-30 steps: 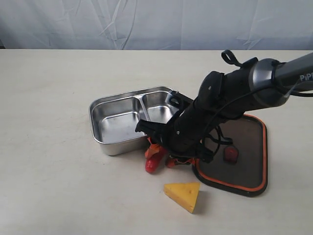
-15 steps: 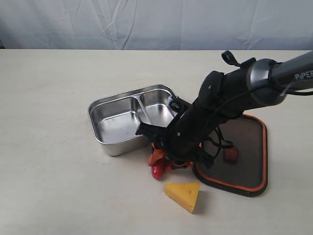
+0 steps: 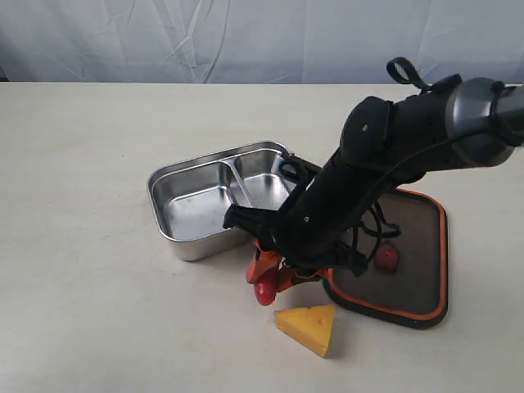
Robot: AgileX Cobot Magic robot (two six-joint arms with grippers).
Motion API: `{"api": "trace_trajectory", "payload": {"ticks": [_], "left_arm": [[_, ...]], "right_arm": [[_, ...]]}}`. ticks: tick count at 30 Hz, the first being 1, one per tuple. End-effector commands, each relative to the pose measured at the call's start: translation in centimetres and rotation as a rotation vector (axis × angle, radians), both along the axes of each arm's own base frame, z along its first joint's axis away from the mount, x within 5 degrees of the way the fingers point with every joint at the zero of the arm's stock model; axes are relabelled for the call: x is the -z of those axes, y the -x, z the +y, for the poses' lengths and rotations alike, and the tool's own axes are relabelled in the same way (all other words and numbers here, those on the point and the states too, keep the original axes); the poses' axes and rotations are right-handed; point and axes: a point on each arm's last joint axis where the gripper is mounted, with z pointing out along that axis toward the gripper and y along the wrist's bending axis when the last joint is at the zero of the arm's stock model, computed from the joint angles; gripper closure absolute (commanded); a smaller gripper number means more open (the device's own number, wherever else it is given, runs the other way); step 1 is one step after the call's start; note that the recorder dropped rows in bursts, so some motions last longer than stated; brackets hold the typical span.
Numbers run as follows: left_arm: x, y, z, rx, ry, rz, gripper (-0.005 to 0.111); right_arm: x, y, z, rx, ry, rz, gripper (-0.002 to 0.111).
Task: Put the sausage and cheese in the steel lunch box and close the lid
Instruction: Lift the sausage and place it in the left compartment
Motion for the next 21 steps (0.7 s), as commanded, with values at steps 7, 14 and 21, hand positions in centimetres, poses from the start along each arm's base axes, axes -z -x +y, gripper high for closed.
{"api": "trace_trajectory", "payload": {"ticks": [7, 14, 21], "left_arm": [[0.0, 0.0, 0.0, 0.002, 0.000, -0.014, 0.107], [0.0, 0.0, 0.0, 0.002, 0.000, -0.014, 0.107], [0.0, 0.0, 0.0, 0.002, 0.000, -0.014, 0.107]], "right_arm": [[-5.7, -0.8, -0.4, 0.027, -0.146, -0.283, 0.109], [-6.3, -3.7, 2.2, -0.018, -0.183, -0.381, 0.109], [-5.0, -7.1, 6.1, -0.109, -0.183, -0.350, 0.109]]}}
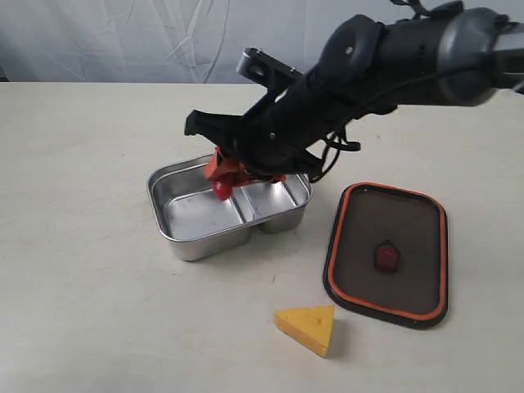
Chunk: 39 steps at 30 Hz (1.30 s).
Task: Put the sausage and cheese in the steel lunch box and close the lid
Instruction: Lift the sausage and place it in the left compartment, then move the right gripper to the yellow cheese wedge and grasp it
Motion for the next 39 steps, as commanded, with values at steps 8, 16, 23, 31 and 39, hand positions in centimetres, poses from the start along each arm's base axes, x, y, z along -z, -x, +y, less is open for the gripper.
{"api": "trace_trajectory", "payload": {"ticks": [8, 16, 23, 31, 39], "left_arm": [[0.0, 0.0, 0.0, 0.002, 0.000, -0.014, 0.107], [0.0, 0.0, 0.0, 0.002, 0.000, -0.014, 0.107], [0.0, 0.0, 0.0, 0.002, 0.000, -0.014, 0.107], [0.0, 0.0, 0.0, 0.002, 0.000, -0.014, 0.107], [0.0, 0.0, 0.0, 0.002, 0.000, -0.014, 0.107]], "right_arm": [[2.4, -2.9, 3.7, -0.148, 0.059, 0.082, 0.083], [2.3, -3.0, 3.8, -0.155, 0.061, 0.077, 0.064], [0.3, -1.8, 1.9, -0.319, 0.206, 0.054, 0.064], [-7.9, 1.7, -2.8, -0.475, 0.334, -0.101, 0.064], [-8.3, 6.7, -7.4, -0.635, 0.359, -0.136, 0.064]]}}
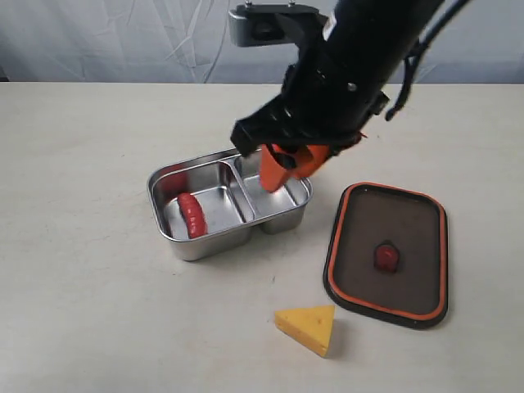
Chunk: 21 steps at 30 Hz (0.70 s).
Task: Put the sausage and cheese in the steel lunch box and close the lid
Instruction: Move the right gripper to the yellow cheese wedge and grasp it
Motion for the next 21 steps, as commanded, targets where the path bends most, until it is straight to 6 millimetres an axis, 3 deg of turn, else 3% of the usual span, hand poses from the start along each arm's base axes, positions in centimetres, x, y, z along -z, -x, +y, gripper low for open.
{"api": "trace_trajectory", "payload": {"ticks": [1, 9, 15, 21], "left_arm": [[0.0, 0.0, 0.0, 0.002, 0.000, -0.014, 0.107], [0.0, 0.0, 0.0, 0.002, 0.000, -0.014, 0.107], [0.0, 0.0, 0.0, 0.002, 0.000, -0.014, 0.107], [0.0, 0.0, 0.0, 0.002, 0.000, -0.014, 0.107]], "right_arm": [[1.6, 2.2, -2.3, -0.113, 0.055, 0.008, 0.064], [6.7, 3.7, -2.9, -0.269, 0.033, 0.052, 0.064], [8.1, 3.4, -2.5, -0.369, 0.029, 0.031, 0.046], [10.0, 2.6, -2.0, -0.443, 0.055, 0.013, 0.045]]}}
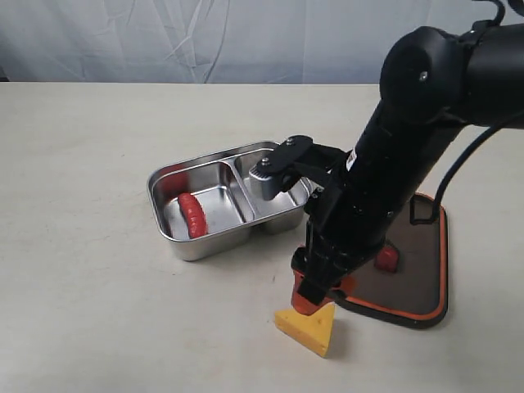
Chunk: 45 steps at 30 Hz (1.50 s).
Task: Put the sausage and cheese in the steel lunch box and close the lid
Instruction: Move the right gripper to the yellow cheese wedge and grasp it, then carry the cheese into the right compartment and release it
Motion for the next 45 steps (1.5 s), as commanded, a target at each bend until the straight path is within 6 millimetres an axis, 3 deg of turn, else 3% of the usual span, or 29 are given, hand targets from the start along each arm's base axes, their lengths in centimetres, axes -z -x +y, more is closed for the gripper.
{"api": "trace_trajectory", "payload": {"ticks": [1, 10, 20, 25, 36, 38, 44, 45], "left_arm": [[0.0, 0.0, 0.0, 0.002, 0.000, -0.014, 0.107], [0.0, 0.0, 0.0, 0.002, 0.000, -0.014, 0.107], [0.0, 0.0, 0.0, 0.002, 0.000, -0.014, 0.107], [0.0, 0.0, 0.0, 0.002, 0.000, -0.014, 0.107], [0.0, 0.0, 0.0, 0.002, 0.000, -0.014, 0.107], [0.0, 0.0, 0.0, 0.002, 0.000, -0.014, 0.107], [0.0, 0.0, 0.0, 0.002, 0.000, -0.014, 0.107], [0.0, 0.0, 0.0, 0.002, 0.000, -0.014, 0.107]], "right_arm": [[1.4, -0.6, 0.3, -0.063, 0.006, -0.025, 0.045], [4.3, -1.1, 0.7, -0.160, 0.059, 0.006, 0.045], [6.8, 0.7, 2.9, -0.397, 0.157, -0.110, 0.045], [7.3, 0.9, 3.7, -0.413, 0.143, -0.148, 0.045], [8.7, 1.1, 3.5, -0.403, 0.197, -0.077, 0.046], [8.7, 1.2, 3.4, -0.405, 0.202, -0.069, 0.054], [8.6, 1.4, 3.3, -0.380, 0.217, -0.038, 0.095], [8.6, 1.5, 3.2, -0.358, 0.228, -0.020, 0.109]]}}
